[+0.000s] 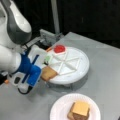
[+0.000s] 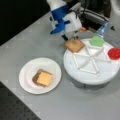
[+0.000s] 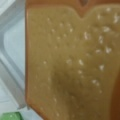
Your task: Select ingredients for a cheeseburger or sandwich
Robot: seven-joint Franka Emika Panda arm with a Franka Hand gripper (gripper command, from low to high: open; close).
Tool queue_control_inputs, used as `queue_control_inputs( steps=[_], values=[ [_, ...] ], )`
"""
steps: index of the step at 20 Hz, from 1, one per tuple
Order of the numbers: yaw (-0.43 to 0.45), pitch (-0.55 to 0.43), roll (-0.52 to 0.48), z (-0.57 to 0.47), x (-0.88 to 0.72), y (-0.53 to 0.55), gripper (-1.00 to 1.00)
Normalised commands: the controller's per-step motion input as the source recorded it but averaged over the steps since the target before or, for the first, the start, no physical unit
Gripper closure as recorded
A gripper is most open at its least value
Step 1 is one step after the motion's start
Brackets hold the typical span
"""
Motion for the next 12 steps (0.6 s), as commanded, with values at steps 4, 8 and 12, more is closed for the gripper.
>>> queue_control_inputs(
  steps=[4, 8, 12],
  values=[
    [0.062, -0.080, 0.366, -0.19, 0.06, -0.24, -1.00],
    [0.025, -0.055, 0.325, -0.11, 0.10, -0.23, -1.00],
    [0.023, -0.061, 0.303, -0.04, 0.14, -0.18, -1.00]
  ],
)
